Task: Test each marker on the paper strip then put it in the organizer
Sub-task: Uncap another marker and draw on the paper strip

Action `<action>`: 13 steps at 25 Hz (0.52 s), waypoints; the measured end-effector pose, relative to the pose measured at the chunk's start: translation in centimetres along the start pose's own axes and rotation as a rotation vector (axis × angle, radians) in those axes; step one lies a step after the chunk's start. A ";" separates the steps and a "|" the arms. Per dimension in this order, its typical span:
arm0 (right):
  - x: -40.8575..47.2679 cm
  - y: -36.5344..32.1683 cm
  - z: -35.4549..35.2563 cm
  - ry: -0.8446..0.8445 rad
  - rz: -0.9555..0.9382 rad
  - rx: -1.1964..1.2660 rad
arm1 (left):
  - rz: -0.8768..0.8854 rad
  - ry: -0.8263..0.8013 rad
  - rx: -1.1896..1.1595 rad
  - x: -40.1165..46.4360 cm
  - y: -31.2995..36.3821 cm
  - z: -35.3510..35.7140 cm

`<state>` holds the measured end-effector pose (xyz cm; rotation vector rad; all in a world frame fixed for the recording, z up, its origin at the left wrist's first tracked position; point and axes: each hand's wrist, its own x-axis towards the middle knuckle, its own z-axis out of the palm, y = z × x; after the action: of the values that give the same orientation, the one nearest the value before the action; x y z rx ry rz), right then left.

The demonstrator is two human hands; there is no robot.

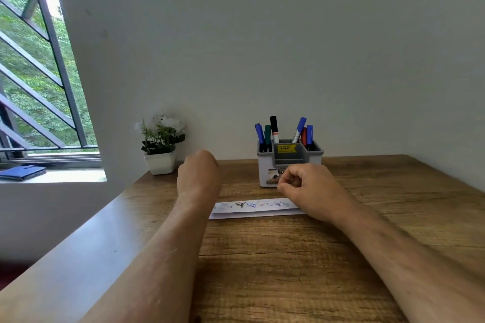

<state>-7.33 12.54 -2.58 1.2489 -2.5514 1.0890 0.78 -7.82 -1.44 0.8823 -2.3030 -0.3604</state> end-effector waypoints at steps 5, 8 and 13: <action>0.3 -0.1 0.2 -0.014 0.001 -0.014 | 0.014 -0.070 0.219 -0.4 0.0 0.0; 0.5 -0.1 0.4 -0.018 -0.002 -0.009 | -0.042 -0.155 0.301 -0.6 0.1 -0.1; 0.6 -0.1 0.5 -0.028 -0.003 -0.004 | -0.021 -0.173 0.304 -0.3 -0.1 0.2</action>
<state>-7.54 11.82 -2.66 1.2758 -2.5701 1.0722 0.86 -7.69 -1.75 1.0585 -2.5540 -0.0981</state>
